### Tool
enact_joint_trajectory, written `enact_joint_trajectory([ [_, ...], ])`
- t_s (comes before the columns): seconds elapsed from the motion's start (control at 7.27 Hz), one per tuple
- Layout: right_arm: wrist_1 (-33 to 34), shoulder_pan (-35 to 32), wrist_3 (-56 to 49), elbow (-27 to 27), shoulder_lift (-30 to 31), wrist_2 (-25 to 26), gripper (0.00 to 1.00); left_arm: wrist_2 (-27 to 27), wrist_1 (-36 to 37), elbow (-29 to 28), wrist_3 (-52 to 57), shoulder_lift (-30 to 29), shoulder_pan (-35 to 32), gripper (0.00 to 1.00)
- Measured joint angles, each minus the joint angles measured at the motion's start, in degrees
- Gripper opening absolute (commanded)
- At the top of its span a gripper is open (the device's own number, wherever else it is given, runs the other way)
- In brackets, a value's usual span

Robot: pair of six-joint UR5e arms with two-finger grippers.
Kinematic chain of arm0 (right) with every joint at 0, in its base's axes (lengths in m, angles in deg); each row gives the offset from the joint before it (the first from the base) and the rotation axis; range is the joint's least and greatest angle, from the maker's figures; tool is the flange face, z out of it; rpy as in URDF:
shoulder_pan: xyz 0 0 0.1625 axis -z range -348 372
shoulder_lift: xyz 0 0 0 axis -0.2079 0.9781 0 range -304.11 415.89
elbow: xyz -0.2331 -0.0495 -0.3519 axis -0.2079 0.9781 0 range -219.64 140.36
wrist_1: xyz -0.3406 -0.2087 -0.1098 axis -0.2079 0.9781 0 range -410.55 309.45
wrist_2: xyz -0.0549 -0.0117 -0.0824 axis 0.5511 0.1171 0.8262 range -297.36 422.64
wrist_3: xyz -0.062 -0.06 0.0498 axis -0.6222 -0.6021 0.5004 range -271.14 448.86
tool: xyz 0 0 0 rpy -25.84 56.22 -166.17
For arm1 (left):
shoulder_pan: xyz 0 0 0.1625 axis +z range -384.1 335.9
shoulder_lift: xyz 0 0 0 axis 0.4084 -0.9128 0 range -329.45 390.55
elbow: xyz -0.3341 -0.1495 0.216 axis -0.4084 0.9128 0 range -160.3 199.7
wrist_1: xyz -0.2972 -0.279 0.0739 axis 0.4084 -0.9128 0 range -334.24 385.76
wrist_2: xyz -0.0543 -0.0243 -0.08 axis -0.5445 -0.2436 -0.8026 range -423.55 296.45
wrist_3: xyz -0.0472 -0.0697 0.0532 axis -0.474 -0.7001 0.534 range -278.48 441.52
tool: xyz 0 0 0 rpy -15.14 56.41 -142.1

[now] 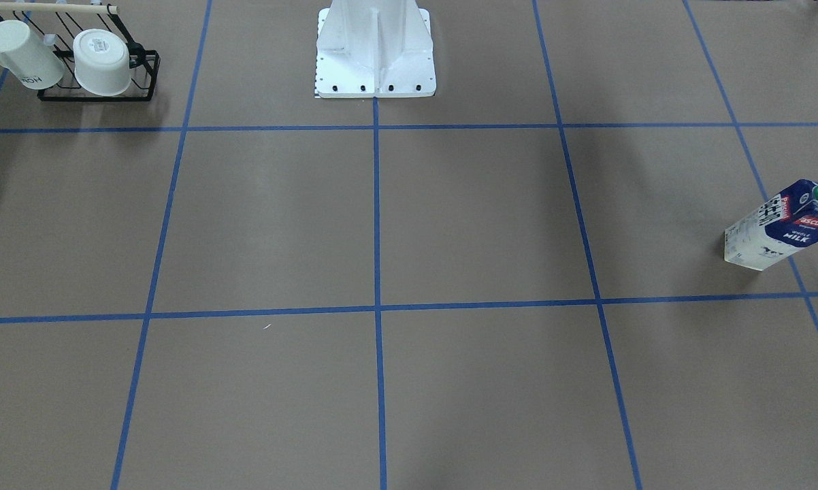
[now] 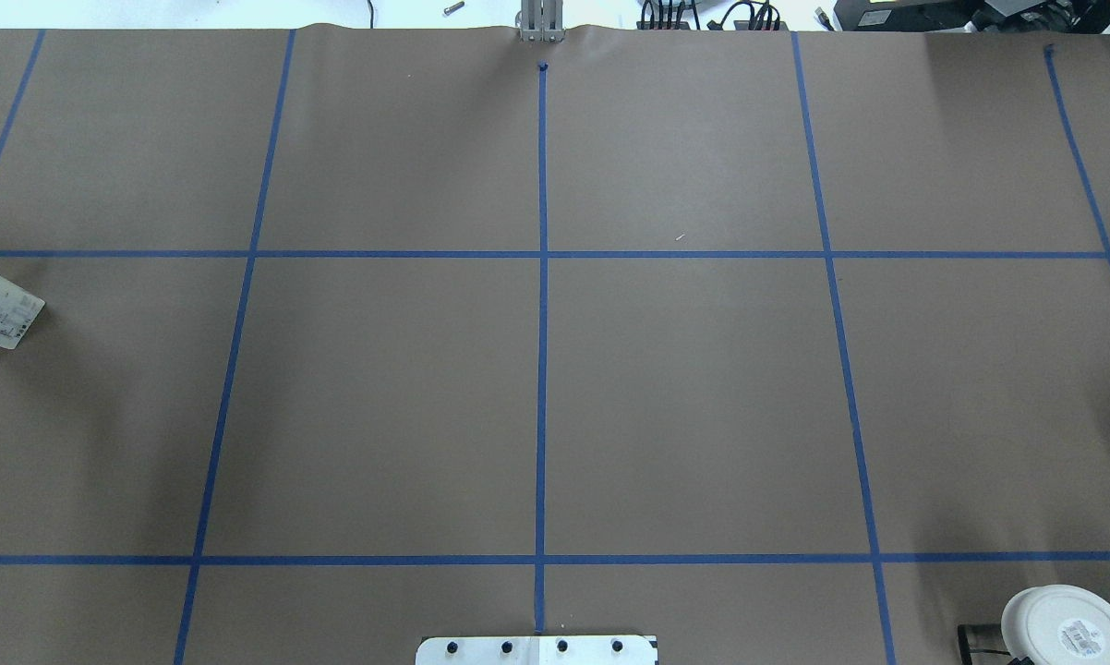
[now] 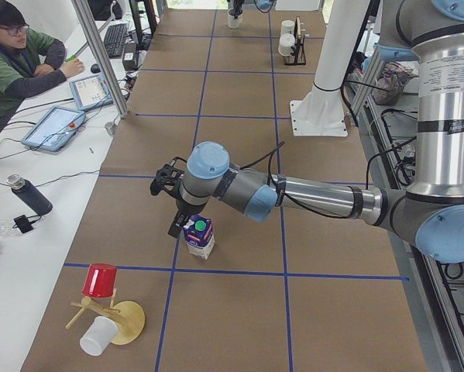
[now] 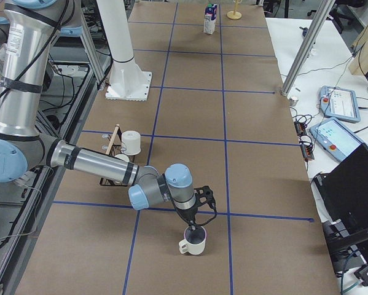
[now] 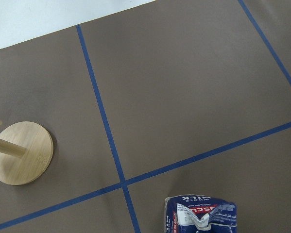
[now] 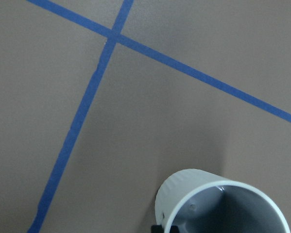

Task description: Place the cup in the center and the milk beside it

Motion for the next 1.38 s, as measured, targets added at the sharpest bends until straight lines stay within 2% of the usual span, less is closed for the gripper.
enact_joint_trajectory([
  [0.55,2.8,-1.77,0.73,-8.22,-2.49,-4.52,0.0,-0.02,0.0,-0.03,-0.02,0.0,0.0,0.98],
  [0.83,6.0,-1.74,4.22,-11.94,-9.43,-13.81,0.0,-0.02,0.05,-0.07,-0.05,0.0,0.01,0.98],
  [1.1,6.7,1.88,16.48,-13.18,-18.85,-21.42,0.0,0.0,0.08,-0.08,-0.11,0.0,0.07,0.98],
  [1.24,6.79,6.35,24.85,-13.77,-23.7,-21.44,0.0,0.0,0.09,-0.16,-0.13,0.0,0.08,0.98],
  [1.38,6.92,11.88,33.85,-14.03,-28.73,-18.39,0.0,0.0,0.09,-0.37,-0.12,0.0,0.09,0.98],
])
